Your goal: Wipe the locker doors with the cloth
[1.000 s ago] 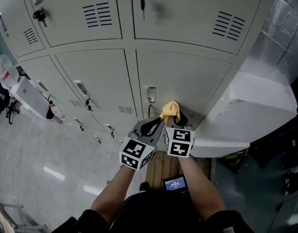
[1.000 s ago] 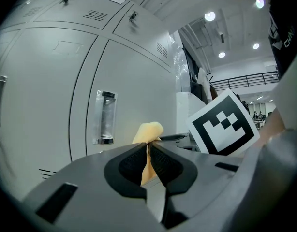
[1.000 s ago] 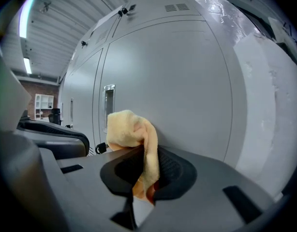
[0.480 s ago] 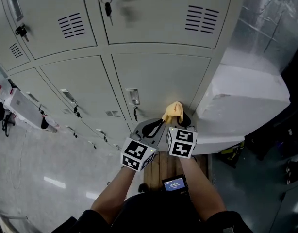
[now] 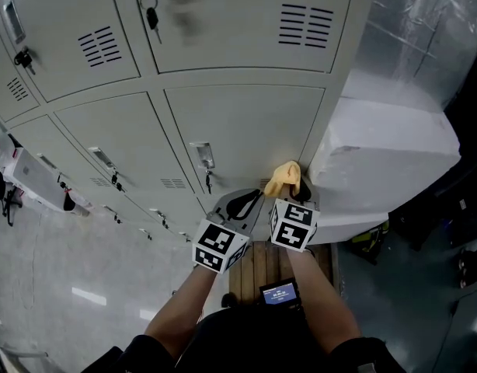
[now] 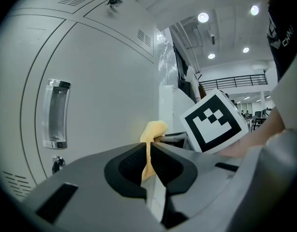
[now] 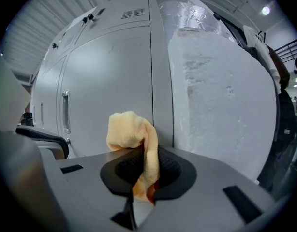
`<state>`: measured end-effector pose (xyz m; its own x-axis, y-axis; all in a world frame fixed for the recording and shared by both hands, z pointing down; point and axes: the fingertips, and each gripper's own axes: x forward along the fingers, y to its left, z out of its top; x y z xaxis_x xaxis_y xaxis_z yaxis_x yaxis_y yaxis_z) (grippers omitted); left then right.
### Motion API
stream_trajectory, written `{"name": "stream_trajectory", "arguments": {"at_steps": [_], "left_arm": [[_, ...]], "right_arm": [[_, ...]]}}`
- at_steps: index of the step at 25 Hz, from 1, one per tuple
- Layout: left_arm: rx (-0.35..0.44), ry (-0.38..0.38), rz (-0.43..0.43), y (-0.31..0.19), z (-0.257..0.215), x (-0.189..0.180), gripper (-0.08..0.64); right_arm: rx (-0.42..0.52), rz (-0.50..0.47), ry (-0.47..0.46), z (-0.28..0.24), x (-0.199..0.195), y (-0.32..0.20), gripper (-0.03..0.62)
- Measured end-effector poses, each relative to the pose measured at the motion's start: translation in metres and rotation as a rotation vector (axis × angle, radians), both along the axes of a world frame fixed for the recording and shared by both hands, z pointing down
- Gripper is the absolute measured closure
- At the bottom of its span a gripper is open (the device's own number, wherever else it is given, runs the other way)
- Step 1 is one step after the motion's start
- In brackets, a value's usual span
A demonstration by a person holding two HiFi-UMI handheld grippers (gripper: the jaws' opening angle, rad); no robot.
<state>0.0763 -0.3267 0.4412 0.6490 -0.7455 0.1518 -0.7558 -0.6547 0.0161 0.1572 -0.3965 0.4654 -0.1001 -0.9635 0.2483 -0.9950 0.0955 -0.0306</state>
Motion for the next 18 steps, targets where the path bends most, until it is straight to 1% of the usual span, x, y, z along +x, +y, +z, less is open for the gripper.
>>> {"name": "stream_trajectory", "arguments": {"at_steps": [5, 13, 15, 18], "left_arm": [[0.000, 0.000, 0.005, 0.001, 0.000, 0.002, 0.522], [-0.006, 0.003, -0.013, 0.005, 0.002, -0.010, 0.522], [-0.010, 0.009, -0.020, 0.006, 0.003, -0.014, 0.522], [-0.016, 0.022, -0.027, 0.006, 0.006, -0.017, 0.522]], "right_arm": [[-0.002, 0.015, -0.002, -0.001, 0.002, 0.000, 0.522], [-0.004, 0.008, -0.024, 0.001, 0.002, 0.003, 0.521], [-0.004, -0.003, -0.025, 0.001, -0.002, 0.007, 0.522], [0.004, -0.051, -0.012, 0.001, -0.014, 0.017, 0.522]]}}
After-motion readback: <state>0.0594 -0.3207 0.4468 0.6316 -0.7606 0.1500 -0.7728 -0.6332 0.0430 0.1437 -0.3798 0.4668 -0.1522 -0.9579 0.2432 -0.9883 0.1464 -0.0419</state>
